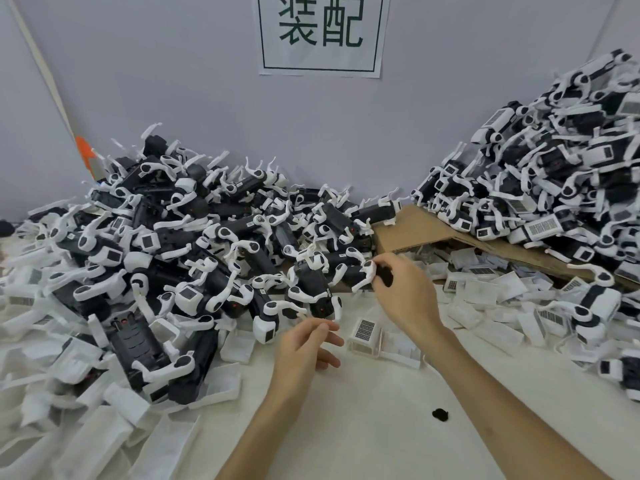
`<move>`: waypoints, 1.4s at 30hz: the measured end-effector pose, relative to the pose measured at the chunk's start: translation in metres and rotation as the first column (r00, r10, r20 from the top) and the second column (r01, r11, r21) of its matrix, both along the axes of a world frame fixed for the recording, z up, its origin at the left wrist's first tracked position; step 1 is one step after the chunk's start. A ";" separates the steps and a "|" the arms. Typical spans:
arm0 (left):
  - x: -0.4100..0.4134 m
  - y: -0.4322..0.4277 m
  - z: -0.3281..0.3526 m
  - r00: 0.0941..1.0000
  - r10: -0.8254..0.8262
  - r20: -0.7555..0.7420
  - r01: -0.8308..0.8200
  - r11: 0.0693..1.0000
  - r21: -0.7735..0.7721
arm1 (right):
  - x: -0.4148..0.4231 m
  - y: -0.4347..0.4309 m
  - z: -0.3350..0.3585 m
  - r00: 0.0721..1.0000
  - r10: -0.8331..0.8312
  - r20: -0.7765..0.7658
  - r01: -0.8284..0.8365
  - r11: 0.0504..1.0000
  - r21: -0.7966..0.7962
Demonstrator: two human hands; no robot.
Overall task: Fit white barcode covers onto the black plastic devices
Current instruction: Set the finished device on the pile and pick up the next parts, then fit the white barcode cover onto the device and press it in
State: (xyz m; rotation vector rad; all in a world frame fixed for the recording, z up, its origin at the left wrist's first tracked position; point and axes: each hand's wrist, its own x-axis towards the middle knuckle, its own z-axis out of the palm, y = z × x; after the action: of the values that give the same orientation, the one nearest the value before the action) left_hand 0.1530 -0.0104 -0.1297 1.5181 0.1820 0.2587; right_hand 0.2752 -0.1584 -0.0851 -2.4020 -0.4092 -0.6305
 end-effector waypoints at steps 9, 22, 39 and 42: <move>-0.003 -0.003 0.019 0.970 -0.238 0.055 0.244 0.930 -0.276 | -0.080 -0.009 -0.027 0.801 0.075 0.593 -0.246 0.946 0.213; -0.002 0.014 0.015 0.996 0.073 -0.048 -0.087 0.907 -0.413 | -0.071 -0.011 -0.045 0.972 0.232 -0.038 -0.232 0.973 0.000; -0.005 0.010 0.011 0.999 -0.011 -0.042 -0.008 0.908 -0.420 | -0.065 -0.018 -0.040 0.921 0.352 0.164 -0.386 0.881 0.274; -0.006 0.007 0.011 0.998 -0.058 0.000 0.053 0.909 -0.412 | -0.068 -0.018 -0.041 0.914 0.377 0.153 -0.405 0.873 0.271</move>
State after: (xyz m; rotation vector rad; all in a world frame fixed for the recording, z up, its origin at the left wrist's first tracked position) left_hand 0.1470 -0.0031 -0.1184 1.1014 0.1892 0.1530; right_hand 0.2075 -0.1762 -0.1265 -1.9301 -0.7631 -0.5741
